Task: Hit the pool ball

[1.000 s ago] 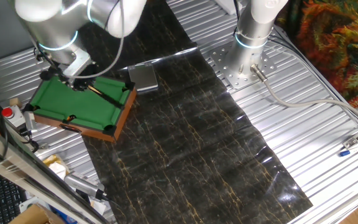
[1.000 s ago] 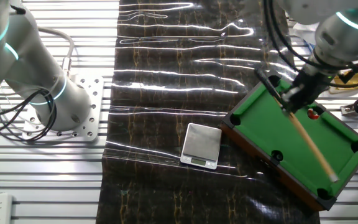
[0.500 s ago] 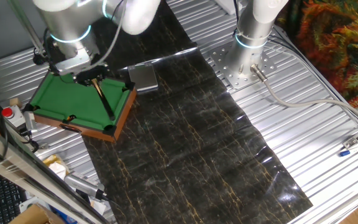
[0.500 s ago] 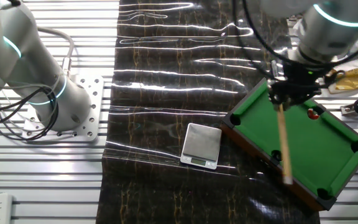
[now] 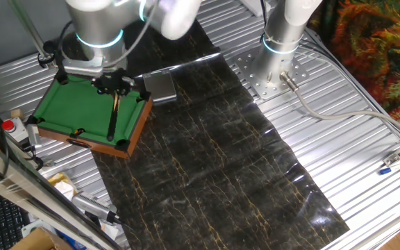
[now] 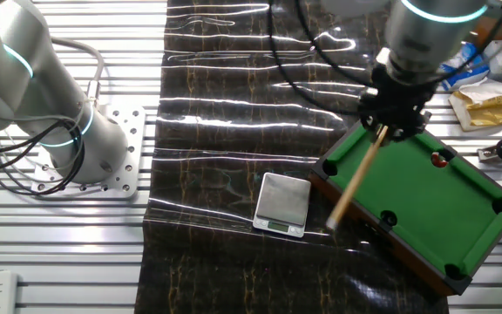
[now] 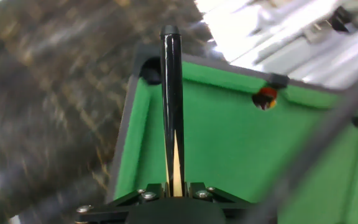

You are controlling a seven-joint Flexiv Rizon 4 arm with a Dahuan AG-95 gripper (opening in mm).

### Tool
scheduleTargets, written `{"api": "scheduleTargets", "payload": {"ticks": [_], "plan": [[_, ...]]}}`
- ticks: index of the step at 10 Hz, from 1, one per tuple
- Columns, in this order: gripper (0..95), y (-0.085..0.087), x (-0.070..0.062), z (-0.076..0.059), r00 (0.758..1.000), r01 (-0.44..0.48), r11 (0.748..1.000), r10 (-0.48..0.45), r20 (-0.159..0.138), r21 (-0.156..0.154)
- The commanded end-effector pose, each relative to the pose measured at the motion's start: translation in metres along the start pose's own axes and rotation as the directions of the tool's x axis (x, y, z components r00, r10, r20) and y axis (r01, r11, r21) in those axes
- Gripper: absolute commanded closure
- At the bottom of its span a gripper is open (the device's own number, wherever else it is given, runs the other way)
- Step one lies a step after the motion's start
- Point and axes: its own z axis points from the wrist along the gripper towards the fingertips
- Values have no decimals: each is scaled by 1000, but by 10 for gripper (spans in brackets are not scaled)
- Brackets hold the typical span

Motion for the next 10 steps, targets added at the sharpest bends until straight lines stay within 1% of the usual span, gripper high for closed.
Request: {"api": "scheduleTargets", "payload": {"ticks": [1, 2, 3, 4, 6, 7, 8, 9, 10], "plan": [[950, 12, -12, 14, 971, -239, 971, 238, 32, 27], [950, 11, -13, 18, 970, -241, 970, 239, 44, 33], [950, 10, -15, 33, 965, -254, 966, 251, 82, 35], [950, 9, -15, 40, 961, -264, 964, 260, 93, 28], [950, 8, -15, 53, 958, -272, 962, 267, 106, 35], [950, 8, -14, 57, 959, -268, 963, 263, 106, 37], [950, 8, -14, 60, 960, -265, 963, 259, 107, 42], [950, 8, -14, 62, 961, -263, 964, 257, 100, 44], [950, 8, -14, 62, 961, -261, 964, 256, 100, 43]]}}
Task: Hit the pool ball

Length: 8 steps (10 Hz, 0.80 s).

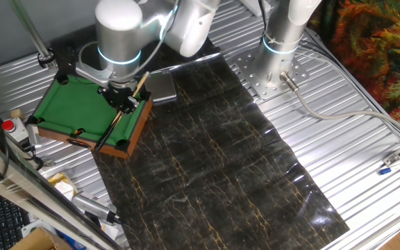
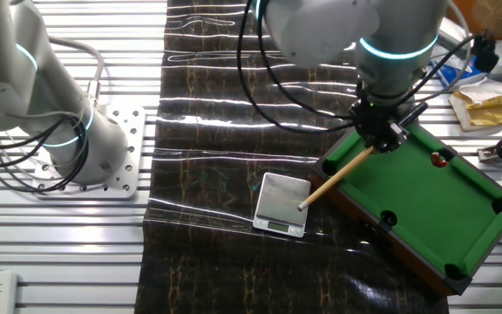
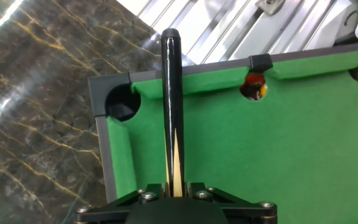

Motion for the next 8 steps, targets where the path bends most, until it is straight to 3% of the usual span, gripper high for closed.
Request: {"api": "scheduleTargets", "payload": {"ticks": [1, 8], "plan": [[950, 1, 1, -2, 1000, 8, 1000, -8, -13, -7], [950, 1, 1, -4, 999, 25, 1000, -25, -34, 6]]}}
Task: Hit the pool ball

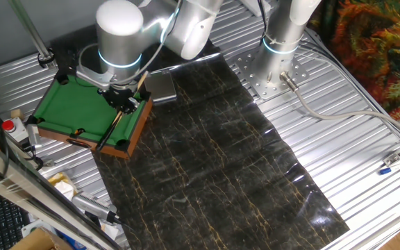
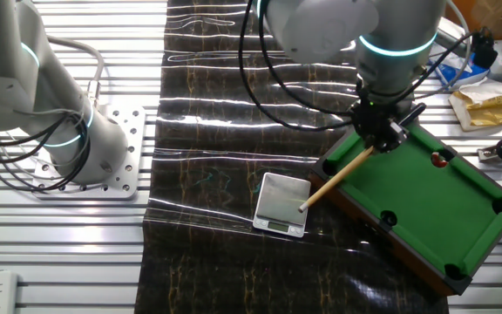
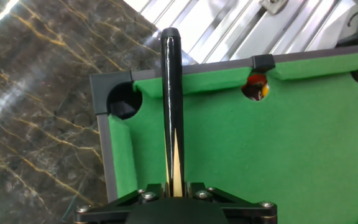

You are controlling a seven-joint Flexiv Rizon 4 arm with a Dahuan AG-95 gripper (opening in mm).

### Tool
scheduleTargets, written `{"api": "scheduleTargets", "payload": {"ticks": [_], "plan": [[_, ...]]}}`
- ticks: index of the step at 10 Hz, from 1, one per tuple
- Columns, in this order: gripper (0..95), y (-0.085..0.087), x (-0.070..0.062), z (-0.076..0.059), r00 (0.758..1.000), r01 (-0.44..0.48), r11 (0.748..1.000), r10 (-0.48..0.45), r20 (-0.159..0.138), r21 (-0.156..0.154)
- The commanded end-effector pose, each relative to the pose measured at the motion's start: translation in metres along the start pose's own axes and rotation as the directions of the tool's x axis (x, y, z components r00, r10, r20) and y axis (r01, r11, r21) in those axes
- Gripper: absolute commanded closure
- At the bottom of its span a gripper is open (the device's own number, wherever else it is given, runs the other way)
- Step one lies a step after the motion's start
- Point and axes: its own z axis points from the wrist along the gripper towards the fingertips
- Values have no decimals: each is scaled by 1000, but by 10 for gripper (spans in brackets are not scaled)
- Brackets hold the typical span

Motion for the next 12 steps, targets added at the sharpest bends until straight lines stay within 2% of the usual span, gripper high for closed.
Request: {"api": "scheduleTargets", "payload": {"ticks": [1, 2, 3, 4, 10, 12], "plan": [[950, 0, 0, -1, 1000, 6, 1000, -6, 4, -9], [950, 0, 0, -1, 1000, 8, 1000, -8, 8, -20], [760, 0, 0, -1, 1000, 10, 999, -10, 7, -33], [0, 0, -1, -4, 1000, 22, 993, -23, -8, -113], [0, 0, -2, -18, 998, -3, 991, -5, -65, -131], [0, 0, -2, -19, 997, 5, 990, -15, -71, -138]]}}
